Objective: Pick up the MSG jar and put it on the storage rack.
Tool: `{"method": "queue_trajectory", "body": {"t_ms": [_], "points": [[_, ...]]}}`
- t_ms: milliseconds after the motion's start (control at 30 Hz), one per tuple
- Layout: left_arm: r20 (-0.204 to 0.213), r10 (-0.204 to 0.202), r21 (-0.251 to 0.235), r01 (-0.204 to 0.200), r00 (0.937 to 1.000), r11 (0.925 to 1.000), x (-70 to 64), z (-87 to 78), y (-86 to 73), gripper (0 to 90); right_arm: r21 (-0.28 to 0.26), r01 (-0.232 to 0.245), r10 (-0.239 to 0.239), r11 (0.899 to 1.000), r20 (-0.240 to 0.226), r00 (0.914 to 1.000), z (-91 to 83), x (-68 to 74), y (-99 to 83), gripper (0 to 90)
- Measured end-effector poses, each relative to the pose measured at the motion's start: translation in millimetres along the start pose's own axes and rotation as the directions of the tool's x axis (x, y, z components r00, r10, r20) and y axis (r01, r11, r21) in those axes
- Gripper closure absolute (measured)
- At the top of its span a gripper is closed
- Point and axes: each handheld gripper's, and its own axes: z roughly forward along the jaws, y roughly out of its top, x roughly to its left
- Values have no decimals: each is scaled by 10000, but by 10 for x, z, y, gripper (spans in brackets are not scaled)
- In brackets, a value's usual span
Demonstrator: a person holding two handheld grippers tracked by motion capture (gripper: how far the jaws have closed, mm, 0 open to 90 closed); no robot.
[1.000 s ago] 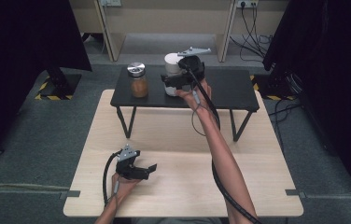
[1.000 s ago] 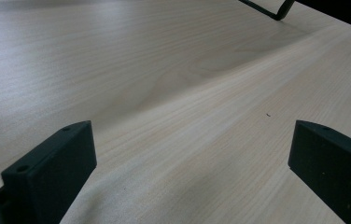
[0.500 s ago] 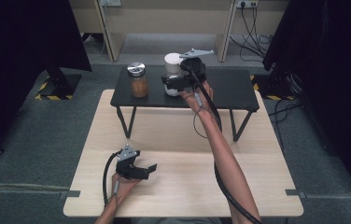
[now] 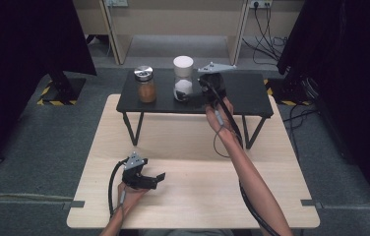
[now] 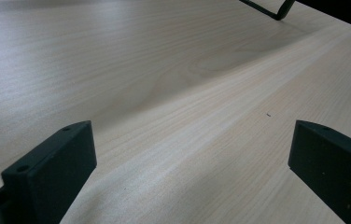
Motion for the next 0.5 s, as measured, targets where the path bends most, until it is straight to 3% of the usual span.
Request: {"method": "queue_trajectory", "body": {"t_ms": [233, 333, 500], "points": [[-8, 8, 1, -8, 10000, 10000, -2, 1, 0, 1, -205, 337, -347, 9992, -526, 9980, -244, 51, -443, 3], [-8, -12, -16, 12, 10000, 10000, 2, 1, -3, 1, -187, 321, -338, 9993, -963, 9948, -315, 36, -671, 3], [-7, -43, -9, 43, 10000, 10000, 11, -3, -3, 1, -278, -5, -29, 9996, -1210, 9927, -402, 40, -1066, 3]]}}
